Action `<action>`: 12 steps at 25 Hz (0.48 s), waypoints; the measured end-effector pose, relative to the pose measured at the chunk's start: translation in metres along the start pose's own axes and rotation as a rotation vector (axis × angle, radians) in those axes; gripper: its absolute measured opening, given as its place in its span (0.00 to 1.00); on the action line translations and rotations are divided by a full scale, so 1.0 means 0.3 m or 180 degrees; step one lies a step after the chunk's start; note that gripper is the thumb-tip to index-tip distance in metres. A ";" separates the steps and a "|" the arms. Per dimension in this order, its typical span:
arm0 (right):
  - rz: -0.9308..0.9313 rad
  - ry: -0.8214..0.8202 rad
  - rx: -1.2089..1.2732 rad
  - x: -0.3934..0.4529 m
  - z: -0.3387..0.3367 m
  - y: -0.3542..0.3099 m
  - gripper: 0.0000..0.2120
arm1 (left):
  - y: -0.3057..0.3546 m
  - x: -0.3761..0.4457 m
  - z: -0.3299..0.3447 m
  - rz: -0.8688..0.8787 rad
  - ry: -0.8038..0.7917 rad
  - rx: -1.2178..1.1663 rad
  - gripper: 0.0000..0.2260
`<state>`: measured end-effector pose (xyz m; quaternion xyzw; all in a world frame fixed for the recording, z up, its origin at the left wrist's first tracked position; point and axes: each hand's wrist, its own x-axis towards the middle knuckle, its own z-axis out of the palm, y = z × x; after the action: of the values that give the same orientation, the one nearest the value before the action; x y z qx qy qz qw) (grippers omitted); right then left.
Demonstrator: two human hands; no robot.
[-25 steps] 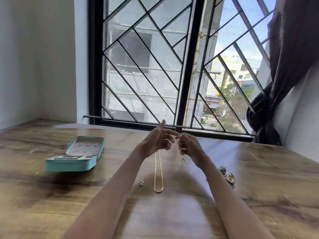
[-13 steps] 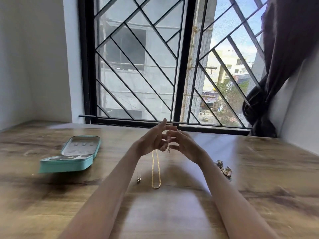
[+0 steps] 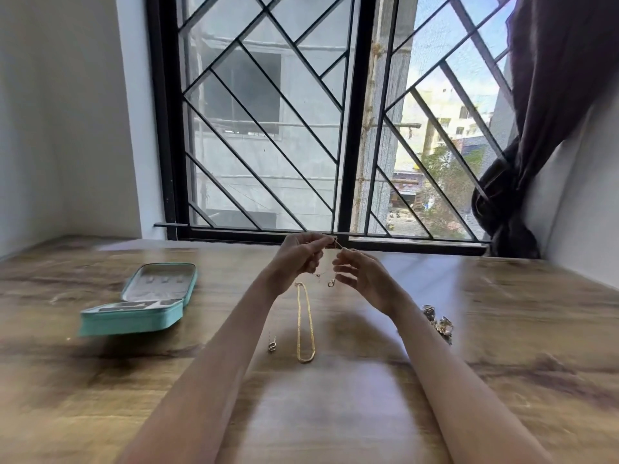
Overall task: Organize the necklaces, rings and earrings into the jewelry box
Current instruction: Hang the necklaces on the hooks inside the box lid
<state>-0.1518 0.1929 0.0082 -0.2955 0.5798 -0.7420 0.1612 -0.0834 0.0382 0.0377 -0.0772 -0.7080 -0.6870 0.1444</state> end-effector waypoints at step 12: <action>0.0065 -0.0660 -0.0014 0.012 0.004 0.016 0.15 | 0.015 -0.007 0.038 0.0011 -0.0083 0.0729 0.11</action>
<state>-0.1543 0.1887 0.0048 -0.3651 0.5647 -0.7044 0.2272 -0.0814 0.0500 0.0411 -0.0703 -0.7835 -0.6003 0.1442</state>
